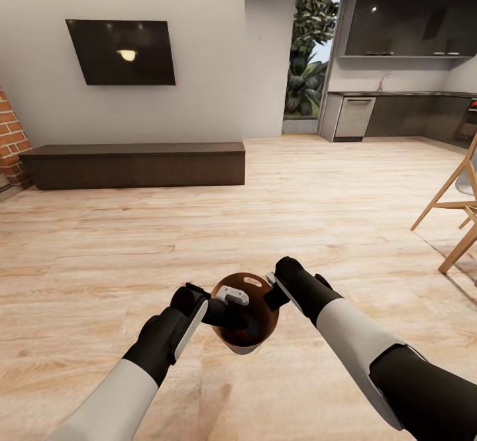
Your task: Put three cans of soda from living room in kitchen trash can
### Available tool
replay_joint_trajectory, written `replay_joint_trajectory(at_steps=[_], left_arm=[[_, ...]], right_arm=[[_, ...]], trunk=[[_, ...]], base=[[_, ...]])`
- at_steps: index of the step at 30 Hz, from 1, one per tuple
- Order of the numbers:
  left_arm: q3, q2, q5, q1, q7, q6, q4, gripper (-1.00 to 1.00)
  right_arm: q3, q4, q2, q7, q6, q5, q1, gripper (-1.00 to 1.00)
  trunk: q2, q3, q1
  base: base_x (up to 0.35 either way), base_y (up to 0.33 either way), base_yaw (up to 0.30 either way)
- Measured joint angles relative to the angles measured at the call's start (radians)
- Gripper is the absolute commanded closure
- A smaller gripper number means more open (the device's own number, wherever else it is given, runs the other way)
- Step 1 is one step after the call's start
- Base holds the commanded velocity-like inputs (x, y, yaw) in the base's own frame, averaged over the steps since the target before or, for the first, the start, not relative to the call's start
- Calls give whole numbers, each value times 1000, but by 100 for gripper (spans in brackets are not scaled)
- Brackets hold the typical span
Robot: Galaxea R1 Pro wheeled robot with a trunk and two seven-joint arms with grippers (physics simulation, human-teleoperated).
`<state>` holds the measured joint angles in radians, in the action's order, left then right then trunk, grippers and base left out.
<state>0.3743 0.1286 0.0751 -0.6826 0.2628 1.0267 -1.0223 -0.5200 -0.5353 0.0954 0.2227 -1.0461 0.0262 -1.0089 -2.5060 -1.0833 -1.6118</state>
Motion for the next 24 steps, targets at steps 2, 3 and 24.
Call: replay_joint_trajectory(at_steps=[2, 3, 24], left_arm=[[0, -2, 1, 0, 1, 5, -12, -100], [0, -3, 1, 0, 2, 8, -19, -100], [-2, -9, 2, 3, 7, 21, -234, -100]], right_arm=[[0, 0, 0, 0, 0, -1, 0, 100], [0, 0, 0, 0, 0, -2, 0, 100], [1, 3, -2, -1, 0, -2, 0, 100]], trunk=[[0, 0, 0], [0, 0, 0], [0, 0, 0]], base=[[0, 0, 0], [0, 0, 0], [0, 0, 0]])
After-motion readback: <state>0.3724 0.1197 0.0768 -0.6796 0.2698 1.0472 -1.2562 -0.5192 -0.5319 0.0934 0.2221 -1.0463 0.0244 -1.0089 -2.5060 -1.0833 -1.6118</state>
